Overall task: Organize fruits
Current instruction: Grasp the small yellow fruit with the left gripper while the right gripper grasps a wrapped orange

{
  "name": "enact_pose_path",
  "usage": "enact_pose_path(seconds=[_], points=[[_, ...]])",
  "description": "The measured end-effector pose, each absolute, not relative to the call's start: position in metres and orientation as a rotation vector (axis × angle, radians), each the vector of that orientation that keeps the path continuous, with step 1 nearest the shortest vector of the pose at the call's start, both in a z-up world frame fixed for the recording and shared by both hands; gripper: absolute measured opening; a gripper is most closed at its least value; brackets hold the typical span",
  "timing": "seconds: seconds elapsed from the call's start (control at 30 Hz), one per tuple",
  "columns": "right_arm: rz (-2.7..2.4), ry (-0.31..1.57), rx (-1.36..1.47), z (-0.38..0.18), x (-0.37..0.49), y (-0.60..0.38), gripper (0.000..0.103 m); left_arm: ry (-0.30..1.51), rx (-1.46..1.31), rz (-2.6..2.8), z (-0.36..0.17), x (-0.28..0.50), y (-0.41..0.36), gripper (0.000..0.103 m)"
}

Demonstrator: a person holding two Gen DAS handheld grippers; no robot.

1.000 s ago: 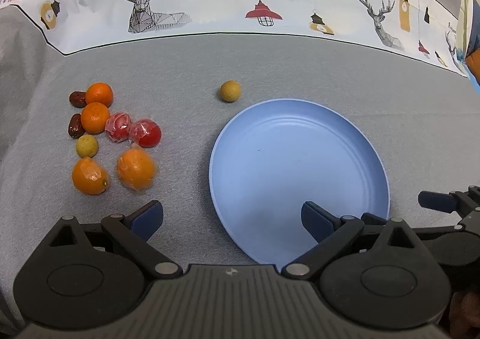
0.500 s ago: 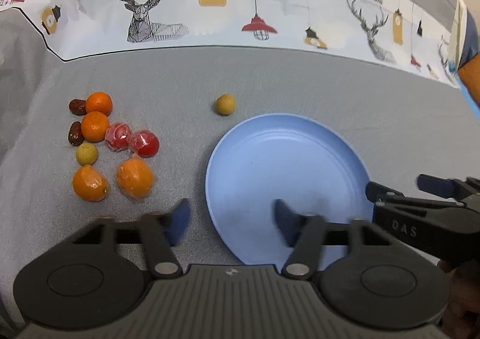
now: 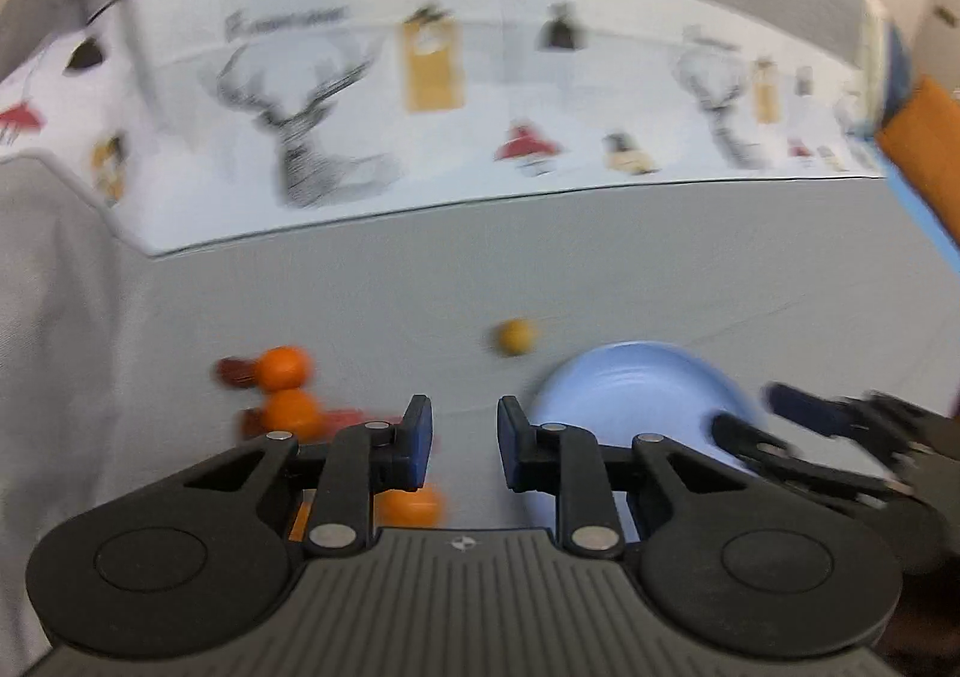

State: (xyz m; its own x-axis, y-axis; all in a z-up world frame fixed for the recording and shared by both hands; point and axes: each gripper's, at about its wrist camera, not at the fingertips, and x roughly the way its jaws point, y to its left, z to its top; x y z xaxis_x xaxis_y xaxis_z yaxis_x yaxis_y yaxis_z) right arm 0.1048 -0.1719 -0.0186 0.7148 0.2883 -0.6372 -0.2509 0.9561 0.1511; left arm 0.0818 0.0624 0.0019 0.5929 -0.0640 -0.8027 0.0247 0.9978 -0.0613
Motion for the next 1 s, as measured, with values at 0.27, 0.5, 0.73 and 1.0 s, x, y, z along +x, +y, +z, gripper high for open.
enact_pose_path(seconds=[0.27, 0.5, 0.73, 1.0], points=[[0.528, 0.7, 0.052, -0.013, 0.099, -0.113, 0.051, 1.052, -0.391, 0.199, -0.041, 0.091, 0.162, 0.023], [0.607, 0.786, 0.023, -0.033, 0.112, -0.065, 0.066, 1.126, -0.372, 0.192, -0.06, 0.108, 0.15, 0.037], [0.576, 0.895, 0.026, -0.062, 0.143, -0.038, 0.071, 1.177, -0.319, 0.216, -0.077, 0.121, 0.143, 0.038], [0.557, 1.007, 0.017, -0.084, 0.159, -0.024, 0.07, 1.199, -0.253, 0.235, -0.087, 0.131, 0.131, 0.03]])
